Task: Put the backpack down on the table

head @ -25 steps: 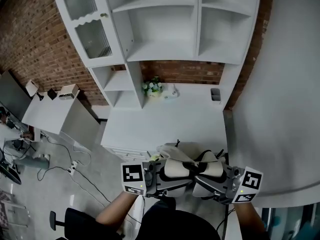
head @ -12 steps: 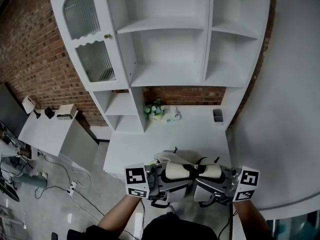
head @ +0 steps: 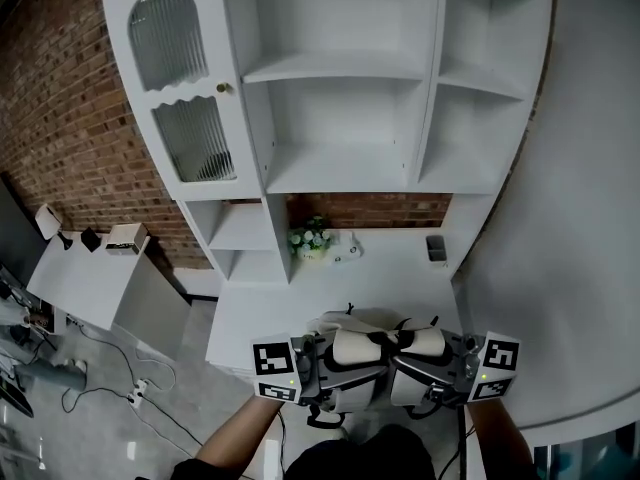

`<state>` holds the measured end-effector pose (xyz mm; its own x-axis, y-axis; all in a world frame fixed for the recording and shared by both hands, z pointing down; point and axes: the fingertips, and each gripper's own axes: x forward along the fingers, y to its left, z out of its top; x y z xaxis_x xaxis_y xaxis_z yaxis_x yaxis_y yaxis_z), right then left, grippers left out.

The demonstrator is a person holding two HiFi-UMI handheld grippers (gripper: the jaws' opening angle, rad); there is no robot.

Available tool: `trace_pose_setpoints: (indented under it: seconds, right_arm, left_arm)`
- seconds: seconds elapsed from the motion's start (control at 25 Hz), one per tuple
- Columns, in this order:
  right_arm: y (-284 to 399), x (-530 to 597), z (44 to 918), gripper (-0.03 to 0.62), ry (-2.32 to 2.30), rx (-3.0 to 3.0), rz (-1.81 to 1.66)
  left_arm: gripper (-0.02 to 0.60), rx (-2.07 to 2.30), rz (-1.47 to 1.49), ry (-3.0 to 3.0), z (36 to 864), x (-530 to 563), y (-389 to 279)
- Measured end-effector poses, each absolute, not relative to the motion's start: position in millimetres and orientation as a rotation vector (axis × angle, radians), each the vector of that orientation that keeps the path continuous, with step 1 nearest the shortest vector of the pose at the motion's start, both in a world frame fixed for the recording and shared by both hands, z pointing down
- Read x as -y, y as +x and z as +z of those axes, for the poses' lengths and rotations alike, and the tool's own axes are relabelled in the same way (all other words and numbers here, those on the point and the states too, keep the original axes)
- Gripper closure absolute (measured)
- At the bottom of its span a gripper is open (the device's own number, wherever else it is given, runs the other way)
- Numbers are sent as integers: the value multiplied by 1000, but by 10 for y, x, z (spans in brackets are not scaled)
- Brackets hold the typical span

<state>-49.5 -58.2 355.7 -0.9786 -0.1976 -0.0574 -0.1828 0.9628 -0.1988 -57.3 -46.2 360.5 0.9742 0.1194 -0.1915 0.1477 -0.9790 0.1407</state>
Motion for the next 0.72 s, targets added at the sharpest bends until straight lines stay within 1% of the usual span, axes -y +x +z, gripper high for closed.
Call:
trace_pose_setpoints:
  seconds: [0.36, 0.72]
  right_arm:
    - [-535, 793, 3547, 551, -247, -3024, -292]
    - [-499, 1283, 3598, 551, -204, -2998, -306]
  left_arm:
    - [518, -176, -258, 2960, 3577, 711, -619]
    - [518, -98, -223, 2967, 3624, 1199, -578]
